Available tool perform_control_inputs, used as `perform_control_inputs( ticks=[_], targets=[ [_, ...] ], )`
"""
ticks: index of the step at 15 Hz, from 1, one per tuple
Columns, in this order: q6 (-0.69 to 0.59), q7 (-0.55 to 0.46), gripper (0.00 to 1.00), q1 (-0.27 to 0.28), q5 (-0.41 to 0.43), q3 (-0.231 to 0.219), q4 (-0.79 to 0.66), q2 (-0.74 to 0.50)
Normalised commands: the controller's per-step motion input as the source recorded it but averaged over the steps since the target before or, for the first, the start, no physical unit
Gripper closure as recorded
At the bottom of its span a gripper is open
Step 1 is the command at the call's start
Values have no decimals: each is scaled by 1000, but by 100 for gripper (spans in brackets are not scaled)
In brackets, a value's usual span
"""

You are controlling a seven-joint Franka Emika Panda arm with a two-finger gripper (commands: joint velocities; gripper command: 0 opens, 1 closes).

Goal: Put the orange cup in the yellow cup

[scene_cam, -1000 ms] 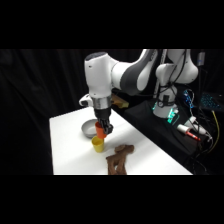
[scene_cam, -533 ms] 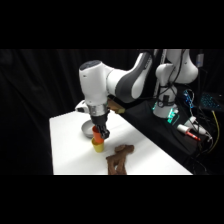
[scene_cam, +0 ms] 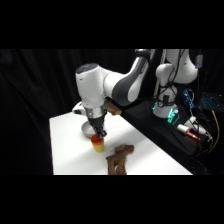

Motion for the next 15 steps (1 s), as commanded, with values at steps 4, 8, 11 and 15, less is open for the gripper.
perform_control_inputs(
  ticks=[4, 8, 11, 15],
  targets=[
    [-157, -19, 16, 19, -66, -23, 153, 7],
    [-365, -79, 0, -4, -15, 3, 191, -74],
    [-441, -154, 0, -35, 51, 38, 226, -119],
    [-430, -179, 0, -54, 131, 73, 226, -137]
  ],
)
